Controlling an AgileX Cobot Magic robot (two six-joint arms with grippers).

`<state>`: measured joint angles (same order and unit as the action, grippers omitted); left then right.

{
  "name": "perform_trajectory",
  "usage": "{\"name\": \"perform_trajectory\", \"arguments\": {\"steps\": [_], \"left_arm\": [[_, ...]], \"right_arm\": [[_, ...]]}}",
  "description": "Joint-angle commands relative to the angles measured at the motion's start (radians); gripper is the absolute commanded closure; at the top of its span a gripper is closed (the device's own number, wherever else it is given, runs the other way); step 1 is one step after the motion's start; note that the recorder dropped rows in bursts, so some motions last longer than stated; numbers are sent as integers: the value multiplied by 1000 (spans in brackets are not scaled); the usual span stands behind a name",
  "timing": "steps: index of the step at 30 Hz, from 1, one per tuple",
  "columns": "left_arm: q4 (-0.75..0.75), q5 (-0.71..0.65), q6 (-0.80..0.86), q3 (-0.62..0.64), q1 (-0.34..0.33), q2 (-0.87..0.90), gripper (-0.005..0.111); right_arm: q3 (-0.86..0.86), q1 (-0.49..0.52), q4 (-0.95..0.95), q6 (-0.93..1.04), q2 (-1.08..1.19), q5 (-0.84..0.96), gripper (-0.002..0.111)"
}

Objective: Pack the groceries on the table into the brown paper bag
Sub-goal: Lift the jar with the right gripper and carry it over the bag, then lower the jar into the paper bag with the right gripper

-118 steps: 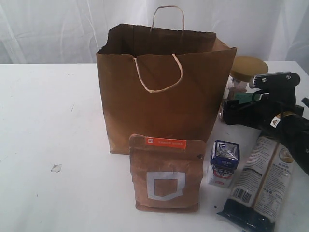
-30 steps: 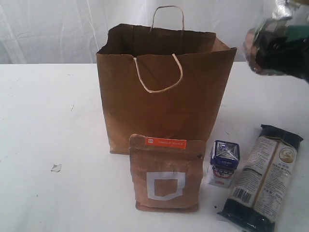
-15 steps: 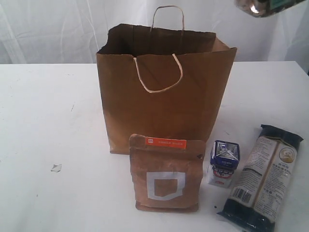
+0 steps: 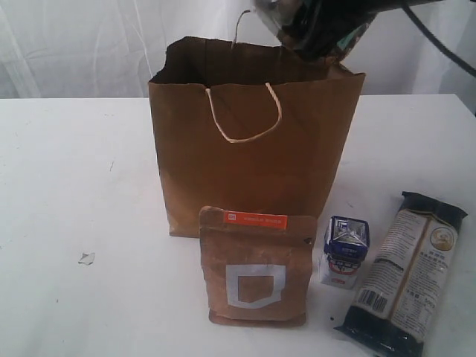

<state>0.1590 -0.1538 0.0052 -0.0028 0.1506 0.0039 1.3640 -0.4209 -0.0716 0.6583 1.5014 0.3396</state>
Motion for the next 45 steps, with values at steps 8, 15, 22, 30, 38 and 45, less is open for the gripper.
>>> {"name": "perform_trajectory", "arguments": {"steps": [8,15,22,30,38,45], "left_arm": [[11,-5,3,3,-3,-4,54],[11,-5,3,3,-3,-4,54],[11,-5,3,3,-3,-4,54],[11,-5,3,3,-3,-4,54],[11,-5,3,3,-3,-4,54],[11,-5,3,3,-3,-4,54]], "right_arm": [[46,-21,298,120,27,72,108],[46,-21,359,120,47,79,108],[46,-21,352,201,72,118,108],[91,-21,313,343,72,245,108],[139,-18,197,341,77,310,108],[139,-17,158,343,79,339,108]]}}
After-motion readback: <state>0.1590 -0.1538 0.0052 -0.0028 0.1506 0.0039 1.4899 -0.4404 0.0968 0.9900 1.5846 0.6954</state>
